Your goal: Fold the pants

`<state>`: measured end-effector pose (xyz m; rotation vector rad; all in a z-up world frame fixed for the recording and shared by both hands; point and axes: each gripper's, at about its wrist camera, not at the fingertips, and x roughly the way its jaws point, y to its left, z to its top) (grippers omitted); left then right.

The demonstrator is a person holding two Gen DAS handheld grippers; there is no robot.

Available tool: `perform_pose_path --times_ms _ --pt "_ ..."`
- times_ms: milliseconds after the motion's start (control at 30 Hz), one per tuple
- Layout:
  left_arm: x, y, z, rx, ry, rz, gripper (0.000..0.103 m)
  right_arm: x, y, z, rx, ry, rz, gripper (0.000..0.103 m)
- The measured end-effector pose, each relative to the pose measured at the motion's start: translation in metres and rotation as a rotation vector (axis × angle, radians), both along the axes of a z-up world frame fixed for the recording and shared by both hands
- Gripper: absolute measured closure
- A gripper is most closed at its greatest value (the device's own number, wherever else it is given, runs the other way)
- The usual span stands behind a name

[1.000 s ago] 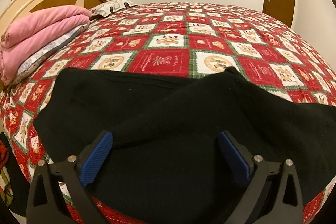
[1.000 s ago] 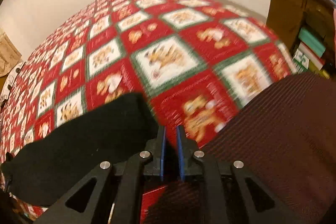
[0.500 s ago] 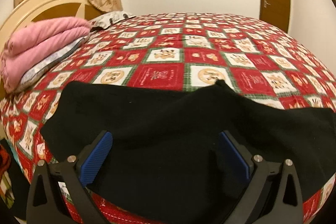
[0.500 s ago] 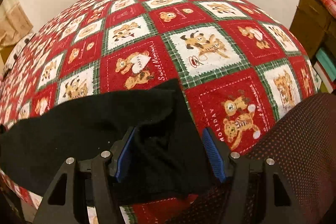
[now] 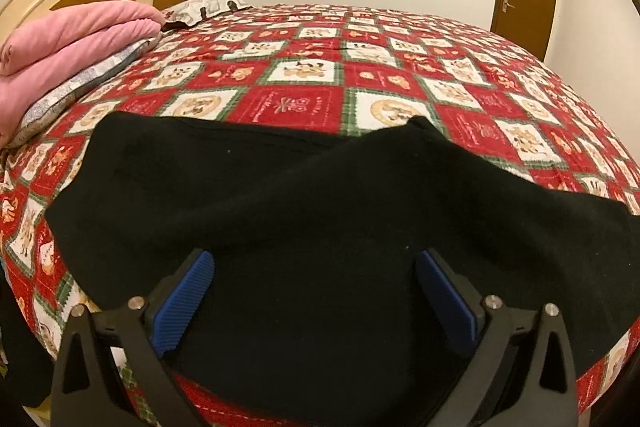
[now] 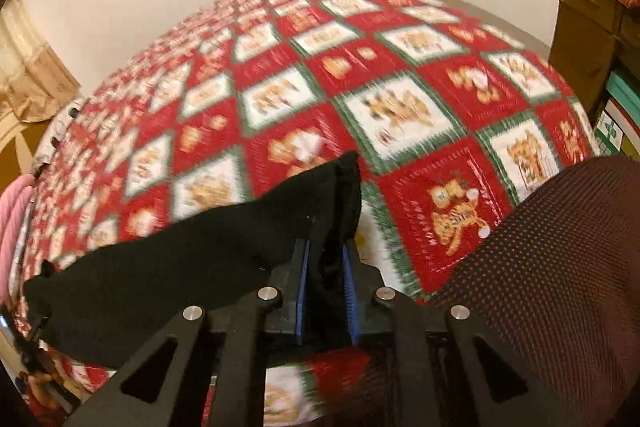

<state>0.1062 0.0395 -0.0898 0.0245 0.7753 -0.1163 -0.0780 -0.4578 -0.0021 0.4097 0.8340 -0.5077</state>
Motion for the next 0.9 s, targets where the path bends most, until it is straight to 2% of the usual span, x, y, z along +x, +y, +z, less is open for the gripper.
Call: perform_pose_path --times_ms 167,300,400,433,467,500,600,633,667,767,833,900 --pt "0.000 0.000 0.001 -0.008 0.012 0.011 0.000 0.028 0.076 0.036 -0.034 -0.037 0.159 0.087" --pt "0.000 0.001 0.001 -0.015 0.014 0.000 0.000 0.059 0.149 0.039 -0.047 -0.040 0.303 0.086" --pt "0.000 0.002 0.001 -0.021 0.014 -0.006 0.000 0.087 0.205 0.021 -0.063 -0.044 0.416 0.083" --pt "0.000 0.002 0.001 -0.022 0.015 -0.008 0.000 0.098 0.224 0.009 -0.066 -0.041 0.457 0.079" --pt "0.000 0.003 0.002 -0.022 0.015 -0.009 0.000 0.105 0.238 -0.002 -0.053 -0.034 0.492 0.068" --pt "0.000 0.003 0.002 -0.022 0.015 -0.012 0.000 0.113 0.254 -0.017 -0.010 -0.027 0.546 0.057" --pt "-0.001 0.003 0.002 -0.022 0.015 -0.025 0.000 0.123 0.288 -0.044 0.176 -0.061 0.667 0.057" --pt "-0.001 0.004 0.002 -0.021 0.014 -0.030 0.000 0.120 0.290 -0.044 0.202 -0.086 0.681 0.057" --pt "-0.001 0.004 0.001 -0.020 0.013 -0.036 0.000 0.112 0.290 -0.038 0.220 -0.147 0.684 0.057" --pt "-0.002 0.007 0.000 -0.020 0.004 -0.045 0.000 0.088 0.267 -0.015 0.186 -0.271 0.620 0.057" --pt "-0.001 0.007 0.000 -0.019 -0.005 -0.046 0.000 0.067 0.235 0.001 0.089 -0.307 0.487 0.057" --pt "-0.003 0.006 0.002 -0.024 -0.009 -0.036 0.000 0.055 0.212 0.004 -0.006 -0.280 0.395 0.057"
